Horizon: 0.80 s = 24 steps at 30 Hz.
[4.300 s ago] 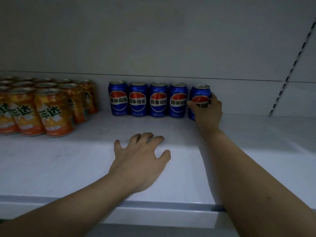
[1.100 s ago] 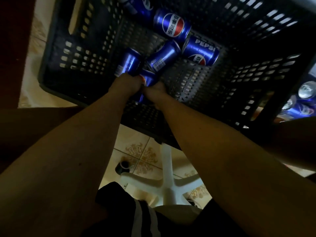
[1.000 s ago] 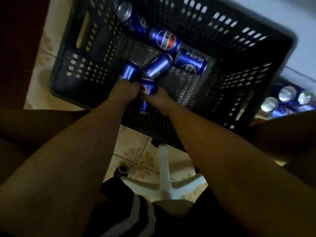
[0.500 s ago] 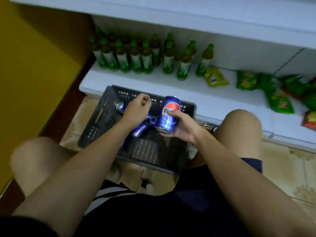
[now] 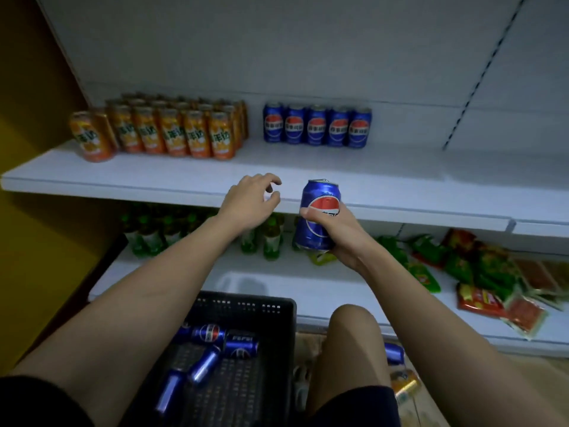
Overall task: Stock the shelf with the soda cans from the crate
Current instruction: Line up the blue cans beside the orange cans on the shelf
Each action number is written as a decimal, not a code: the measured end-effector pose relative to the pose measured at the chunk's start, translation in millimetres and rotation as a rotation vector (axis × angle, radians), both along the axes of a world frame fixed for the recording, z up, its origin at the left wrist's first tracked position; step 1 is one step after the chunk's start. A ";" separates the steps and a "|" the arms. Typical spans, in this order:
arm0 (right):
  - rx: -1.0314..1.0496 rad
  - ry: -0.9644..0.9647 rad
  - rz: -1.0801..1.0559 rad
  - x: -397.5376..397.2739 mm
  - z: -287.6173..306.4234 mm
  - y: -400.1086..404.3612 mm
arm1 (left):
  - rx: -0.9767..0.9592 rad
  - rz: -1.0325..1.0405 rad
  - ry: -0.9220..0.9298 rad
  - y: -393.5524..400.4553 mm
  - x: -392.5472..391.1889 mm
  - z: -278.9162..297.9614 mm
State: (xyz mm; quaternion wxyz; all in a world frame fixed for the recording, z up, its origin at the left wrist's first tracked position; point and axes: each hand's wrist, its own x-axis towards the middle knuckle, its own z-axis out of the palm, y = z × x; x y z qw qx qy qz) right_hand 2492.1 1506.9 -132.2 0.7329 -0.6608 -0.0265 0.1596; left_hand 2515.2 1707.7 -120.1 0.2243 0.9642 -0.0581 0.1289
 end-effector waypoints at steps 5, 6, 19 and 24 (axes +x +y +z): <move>-0.050 -0.059 -0.074 28.1 21.4 -17.4 | 0.056 0.033 0.124 -1.1 45.7 4.0; -0.058 -0.067 -0.084 34.3 22.4 -18.6 | 0.059 0.042 0.152 1.2 53.9 1.7; -0.125 -0.111 -0.400 174.7 31.5 -52.5 | 0.203 -0.095 0.270 -52.3 152.1 -47.1; -0.155 -0.218 -0.545 253.3 14.2 -71.6 | 0.233 -0.083 0.226 -52.3 167.9 -63.8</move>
